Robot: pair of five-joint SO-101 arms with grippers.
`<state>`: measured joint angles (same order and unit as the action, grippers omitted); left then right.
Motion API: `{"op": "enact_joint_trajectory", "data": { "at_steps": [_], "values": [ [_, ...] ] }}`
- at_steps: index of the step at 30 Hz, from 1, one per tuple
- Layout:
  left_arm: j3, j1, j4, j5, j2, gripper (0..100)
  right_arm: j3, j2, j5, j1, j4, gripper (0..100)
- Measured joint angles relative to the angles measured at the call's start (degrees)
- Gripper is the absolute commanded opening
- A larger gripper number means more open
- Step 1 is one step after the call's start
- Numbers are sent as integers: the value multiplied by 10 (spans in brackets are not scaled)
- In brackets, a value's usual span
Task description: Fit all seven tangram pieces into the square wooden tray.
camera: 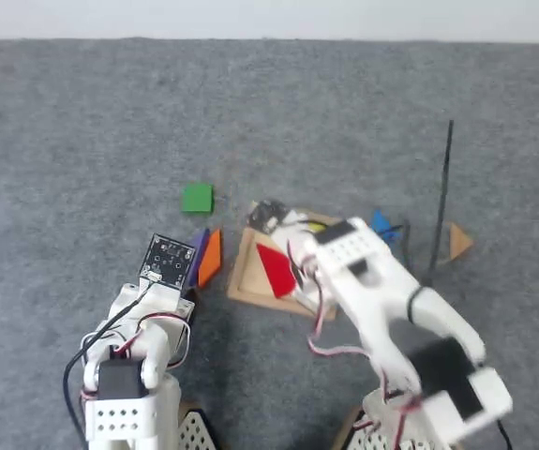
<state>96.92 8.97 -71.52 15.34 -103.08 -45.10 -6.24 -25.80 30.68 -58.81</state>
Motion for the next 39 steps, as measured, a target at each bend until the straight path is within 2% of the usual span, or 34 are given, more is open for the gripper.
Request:
{"op": "enact_joint_trajectory", "data": {
  "at_steps": [4, 9, 11, 19, 29, 33, 39],
  "values": [
    [0, 0, 0, 0, 0, 170, -62, -79, -2, 1, -4, 25],
    [0, 0, 0, 0, 0, 170, -64, -183, -6, 1, -6, 200],
    [0, 0, 0, 0, 0, 170, -64, -204, -23, 1, -6, 240],
    [0, 0, 0, 0, 0, 170, -64, -168, -114, 1, -3, 242],
    [0, 0, 0, 0, 0, 170, -62, -66, -148, 2, 81, 242],
    [0, 0, 0, 0, 0, 170, -45, -33, -151, -5, 84, 241],
    [0, 0, 0, 0, 0, 170, -39, -27, -201, -15, 79, 240]
  ]
}}
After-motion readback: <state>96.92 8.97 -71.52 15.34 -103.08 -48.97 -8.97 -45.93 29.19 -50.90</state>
